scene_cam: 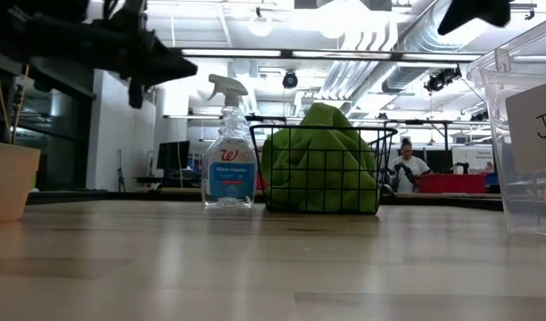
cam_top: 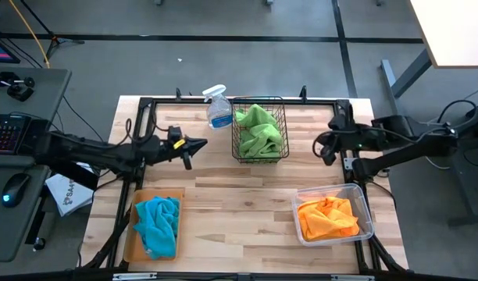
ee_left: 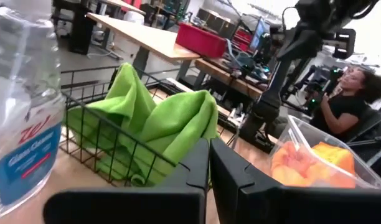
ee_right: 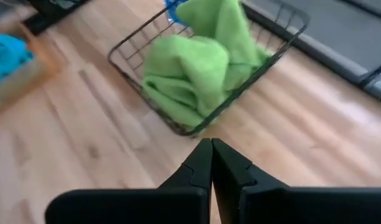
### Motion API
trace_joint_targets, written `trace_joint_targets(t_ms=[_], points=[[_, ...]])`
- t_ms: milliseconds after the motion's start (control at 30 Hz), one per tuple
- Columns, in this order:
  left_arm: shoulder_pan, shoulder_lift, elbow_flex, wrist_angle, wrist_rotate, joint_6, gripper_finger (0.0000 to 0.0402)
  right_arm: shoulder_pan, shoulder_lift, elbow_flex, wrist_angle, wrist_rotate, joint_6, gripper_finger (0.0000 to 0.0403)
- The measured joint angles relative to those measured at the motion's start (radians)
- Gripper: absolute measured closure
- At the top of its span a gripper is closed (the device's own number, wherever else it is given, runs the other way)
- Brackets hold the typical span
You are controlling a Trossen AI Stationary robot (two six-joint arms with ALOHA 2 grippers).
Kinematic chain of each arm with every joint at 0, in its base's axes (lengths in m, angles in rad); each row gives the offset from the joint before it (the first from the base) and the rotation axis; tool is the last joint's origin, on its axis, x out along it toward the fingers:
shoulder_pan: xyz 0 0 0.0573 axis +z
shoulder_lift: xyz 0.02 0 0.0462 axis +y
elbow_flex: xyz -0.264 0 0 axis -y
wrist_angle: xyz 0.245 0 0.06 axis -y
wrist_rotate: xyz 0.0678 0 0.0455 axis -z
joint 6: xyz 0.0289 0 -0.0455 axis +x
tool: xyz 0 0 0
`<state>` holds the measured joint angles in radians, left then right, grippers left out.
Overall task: Sort microfiber towel by color & place in baskets
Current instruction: Return to Home Position
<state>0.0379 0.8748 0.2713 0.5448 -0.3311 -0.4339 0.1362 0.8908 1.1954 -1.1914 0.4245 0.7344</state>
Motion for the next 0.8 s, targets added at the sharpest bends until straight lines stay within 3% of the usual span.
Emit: trace_joint_targets(t_ms=[233,500,633,800], points=[[-0.005,-0.145,-0.120,-0.030,-0.023,-0.011,0.0401,0.015,-0.066,-0.148,0.168,-0.033,0.042,0.0402],[0.001,-0.340,-0.257,-0.038,-0.025,-0.092,0.0401,0.015,-0.070,-0.163,0.178,-0.065,-0.019,0.0402],[0.001,-0.403,-0.259,-0.181,-0.025,-0.145,0.0401,0.015,-0.090,-0.163,0.171,-0.081,-0.055,0.0403],[0.001,-0.429,-0.259,-0.226,-0.009,-0.166,0.0401,0.015,-0.141,-0.163,0.151,-0.081,-0.069,0.0403]])
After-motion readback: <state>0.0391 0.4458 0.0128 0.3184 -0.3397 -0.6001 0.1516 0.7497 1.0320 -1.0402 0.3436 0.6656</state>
